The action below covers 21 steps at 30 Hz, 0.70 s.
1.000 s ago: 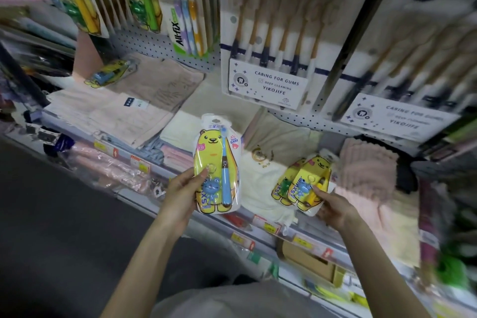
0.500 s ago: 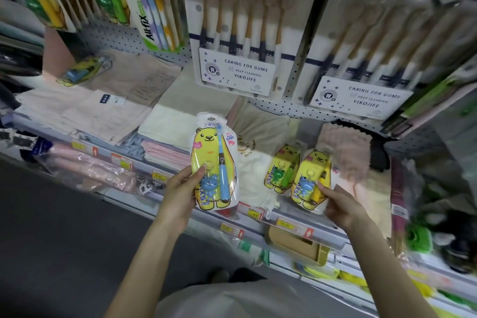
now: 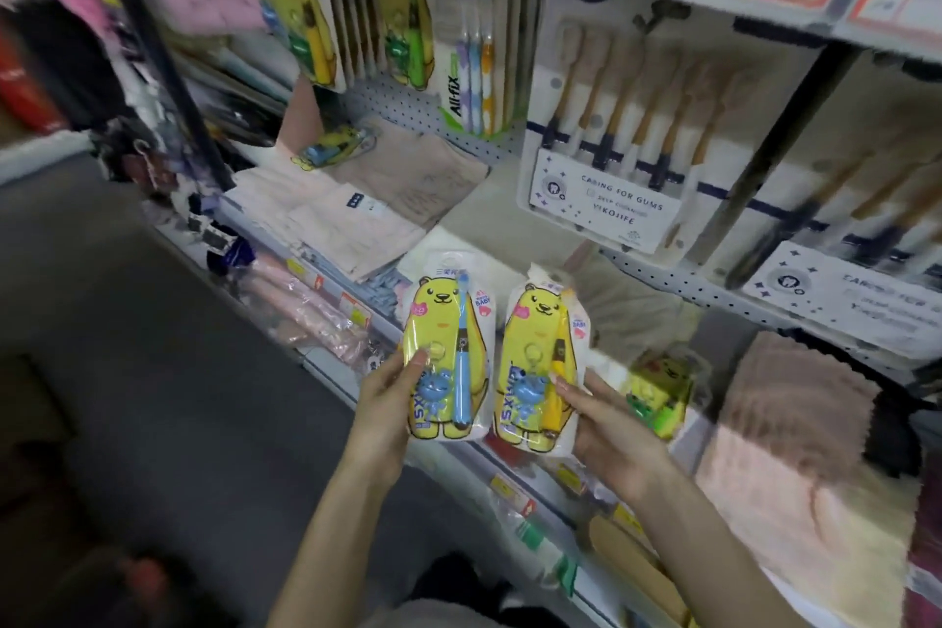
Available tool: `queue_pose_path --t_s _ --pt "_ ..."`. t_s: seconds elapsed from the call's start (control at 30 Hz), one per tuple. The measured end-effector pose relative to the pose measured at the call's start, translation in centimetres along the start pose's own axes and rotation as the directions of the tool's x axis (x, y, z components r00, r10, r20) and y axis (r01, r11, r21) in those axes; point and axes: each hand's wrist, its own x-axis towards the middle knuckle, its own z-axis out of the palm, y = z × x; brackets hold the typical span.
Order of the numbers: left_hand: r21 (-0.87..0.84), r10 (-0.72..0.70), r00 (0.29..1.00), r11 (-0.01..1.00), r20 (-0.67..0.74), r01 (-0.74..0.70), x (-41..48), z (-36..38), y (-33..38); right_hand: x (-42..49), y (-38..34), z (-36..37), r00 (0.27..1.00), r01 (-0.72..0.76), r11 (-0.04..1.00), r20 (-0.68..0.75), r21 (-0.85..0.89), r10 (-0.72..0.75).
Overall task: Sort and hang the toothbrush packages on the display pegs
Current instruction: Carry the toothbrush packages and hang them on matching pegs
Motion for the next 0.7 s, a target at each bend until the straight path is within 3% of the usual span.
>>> queue_pose_path --t_s 0.13,0.4,0.7 --pt "-0.127 0.017 0.999 0.992 -0.047 -0.023 -0.2 -1.7 1.9 1.4 -0.1 4.7 0.992 -0.006 0.998 0.127 -0.066 0.014" --pt "-0.262 0.051 0.997 0.963 -0.064 -0.066 4.2 -6.7 6.7 7.7 -1.0 14.6 0.987 0.044 0.987 0.162 -0.157 -0.018" --pt "-0.190 0.122 0.992 0.975 0.044 -0.112 15.4 -15.9 15.1 17.8 -1.7 25.4 0.951 0.155 0.982 0.285 -0.104 -0.120"
